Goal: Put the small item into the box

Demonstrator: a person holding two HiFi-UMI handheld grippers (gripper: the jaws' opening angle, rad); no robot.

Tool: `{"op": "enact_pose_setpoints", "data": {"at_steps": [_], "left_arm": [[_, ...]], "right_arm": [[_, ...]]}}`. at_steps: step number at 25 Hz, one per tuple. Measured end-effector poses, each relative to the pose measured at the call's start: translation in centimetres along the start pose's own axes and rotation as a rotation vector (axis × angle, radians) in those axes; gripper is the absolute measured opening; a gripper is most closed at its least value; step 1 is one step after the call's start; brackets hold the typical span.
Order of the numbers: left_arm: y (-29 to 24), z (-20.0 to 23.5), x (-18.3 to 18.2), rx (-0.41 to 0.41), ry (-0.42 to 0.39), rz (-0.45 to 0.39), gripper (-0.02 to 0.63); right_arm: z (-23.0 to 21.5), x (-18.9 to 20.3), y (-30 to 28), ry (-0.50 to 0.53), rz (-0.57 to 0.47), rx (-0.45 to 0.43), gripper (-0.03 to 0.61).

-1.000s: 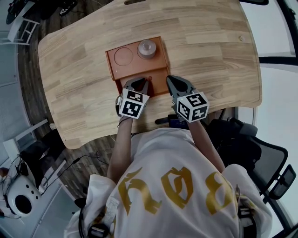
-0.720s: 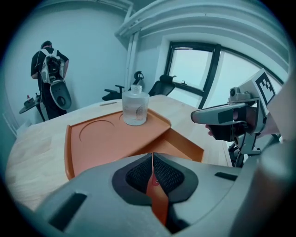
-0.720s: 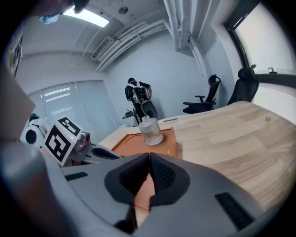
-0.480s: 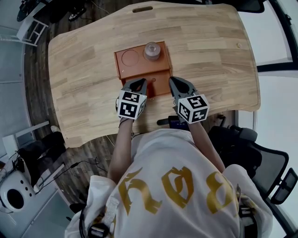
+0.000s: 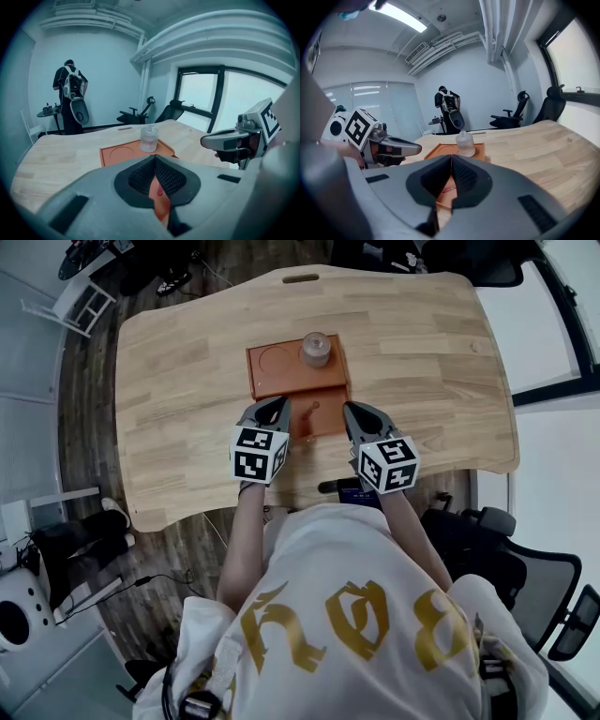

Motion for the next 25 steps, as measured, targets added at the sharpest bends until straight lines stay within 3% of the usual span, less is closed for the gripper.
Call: {"op": "enact_pose_setpoints", "data": {"at_steps": [9,25], "left_arm": [[5.2,-1.7,-3.4,-0.009,0.011,-0.234,0.011],[9.9,-3.0,-4.8,-0.08,-0.048,-0.365,0.011]], "right_arm": [[2.1,-1.9,2.6,0.045,-0.07,0.011,0.012],[3.7,-4.1,5.7,0.084,-0.197,0.043,0.012]]}}
Point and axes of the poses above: the fingertips, and each gripper's own axes: y backward along the fingers, z to its left, x out of its underside, the point moved 3 cm from there along y, backward along the fingers, and after that the axes turned 9 degrees about x, right-handed, at the moved point
